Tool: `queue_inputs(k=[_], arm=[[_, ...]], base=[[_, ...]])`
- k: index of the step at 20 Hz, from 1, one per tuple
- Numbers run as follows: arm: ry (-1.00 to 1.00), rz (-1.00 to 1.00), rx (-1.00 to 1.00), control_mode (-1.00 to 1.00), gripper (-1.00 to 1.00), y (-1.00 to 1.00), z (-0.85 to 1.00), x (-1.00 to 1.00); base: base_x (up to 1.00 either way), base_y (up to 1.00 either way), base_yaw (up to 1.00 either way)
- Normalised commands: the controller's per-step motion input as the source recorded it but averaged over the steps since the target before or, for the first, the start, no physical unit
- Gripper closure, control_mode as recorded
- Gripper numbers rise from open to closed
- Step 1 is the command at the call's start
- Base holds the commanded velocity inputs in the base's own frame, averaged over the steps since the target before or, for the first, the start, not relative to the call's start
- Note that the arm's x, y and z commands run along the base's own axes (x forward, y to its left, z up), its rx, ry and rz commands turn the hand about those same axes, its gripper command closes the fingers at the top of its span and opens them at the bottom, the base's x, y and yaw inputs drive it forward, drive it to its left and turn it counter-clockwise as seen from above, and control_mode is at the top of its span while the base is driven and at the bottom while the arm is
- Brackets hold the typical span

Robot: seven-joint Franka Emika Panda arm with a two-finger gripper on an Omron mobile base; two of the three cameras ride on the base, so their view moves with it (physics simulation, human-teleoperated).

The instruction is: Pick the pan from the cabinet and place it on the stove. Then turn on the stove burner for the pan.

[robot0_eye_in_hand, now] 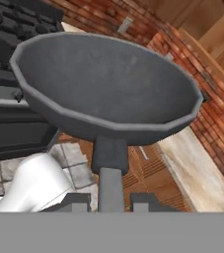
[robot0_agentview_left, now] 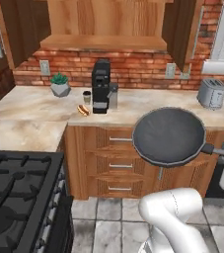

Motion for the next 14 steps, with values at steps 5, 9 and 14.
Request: queue_inputs(k=[5, 9, 14], arm=[[0.00, 0.00, 0.00, 1.00, 1.00, 0.00, 0.00, 0.00], [0.00, 0.00, 0.00, 1.00, 1.00, 0.00, 0.00, 0.00], [0.00, 0.00, 0.00, 1.00, 1.00, 0.00, 0.00, 0.00]], base=[[-0.05, -0.09, 0.37], [-0.05, -0.01, 0.40], [-0.11, 0.00, 0.41]])
